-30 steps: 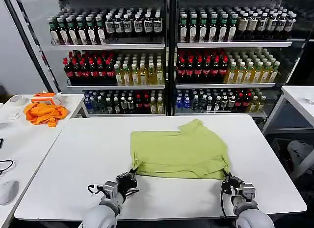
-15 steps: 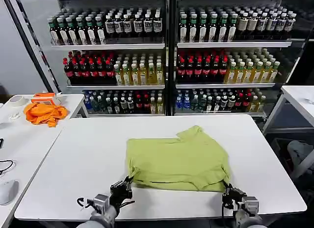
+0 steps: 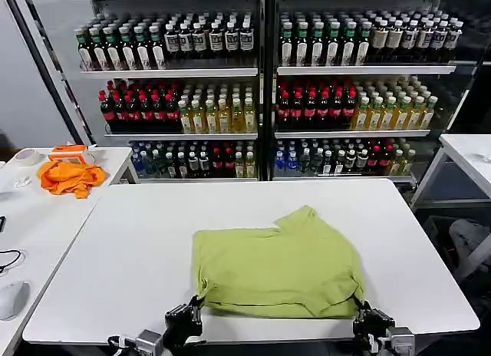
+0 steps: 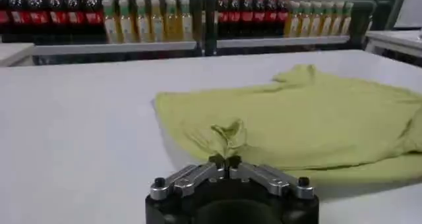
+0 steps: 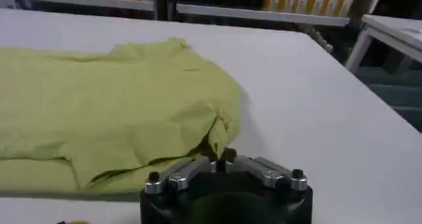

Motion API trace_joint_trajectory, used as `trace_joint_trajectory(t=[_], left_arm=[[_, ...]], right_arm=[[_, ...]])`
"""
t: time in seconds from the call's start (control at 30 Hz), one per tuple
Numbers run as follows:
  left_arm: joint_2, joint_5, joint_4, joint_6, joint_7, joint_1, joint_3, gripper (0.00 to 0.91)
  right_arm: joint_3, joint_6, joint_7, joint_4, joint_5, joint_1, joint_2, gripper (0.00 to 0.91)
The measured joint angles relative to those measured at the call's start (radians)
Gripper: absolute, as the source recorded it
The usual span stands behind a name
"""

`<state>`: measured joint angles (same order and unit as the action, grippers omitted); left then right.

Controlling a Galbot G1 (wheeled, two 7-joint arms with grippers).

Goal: Fold and organize the clothes.

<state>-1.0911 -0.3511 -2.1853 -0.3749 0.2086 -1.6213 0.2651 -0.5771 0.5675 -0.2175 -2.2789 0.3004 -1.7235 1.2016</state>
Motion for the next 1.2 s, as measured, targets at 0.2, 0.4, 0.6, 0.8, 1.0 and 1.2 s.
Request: trace_joint_trajectory(t=[0.2, 0.4, 0.6, 0.8, 1.0, 1.2], left_arm=[[0.02, 0.004, -0.025, -0.01, 0.002, 0.004, 0.025, 0.907], [0.053, -0.028, -0.012, -0.013, 0.016, 0.052, 0.039, 0.907], [0.081, -0.084, 0.06, -0.027, 0.035, 0.167, 0.013, 0.907], [0.081, -0.146, 0.178, -0.049, 0.059, 0.327, -0.043, 0.907], [0.067, -0.192, 0.318, -0.071, 0.08, 0.5, -0.112, 0.907], [0.043, -0.227, 0.448, -0.1, 0.092, 0.638, -0.166, 0.907]], right_arm=[[-0.023, 0.003, -0.005, -0.02, 0.018, 0.038, -0.021, 0.907], [-0.016, 0.006, -0.028, 0.015, 0.076, 0.136, -0.057, 0.907], [0.055, 0.008, -0.05, 0.129, 0.118, 0.306, -0.073, 0.907], [0.161, 0.01, -0.068, 0.293, 0.157, 0.509, -0.064, 0.907], [0.259, 0.01, -0.077, 0.469, 0.192, 0.699, -0.035, 0.907], [0.33, 0.01, -0.08, 0.641, 0.213, 0.85, 0.004, 0.907]])
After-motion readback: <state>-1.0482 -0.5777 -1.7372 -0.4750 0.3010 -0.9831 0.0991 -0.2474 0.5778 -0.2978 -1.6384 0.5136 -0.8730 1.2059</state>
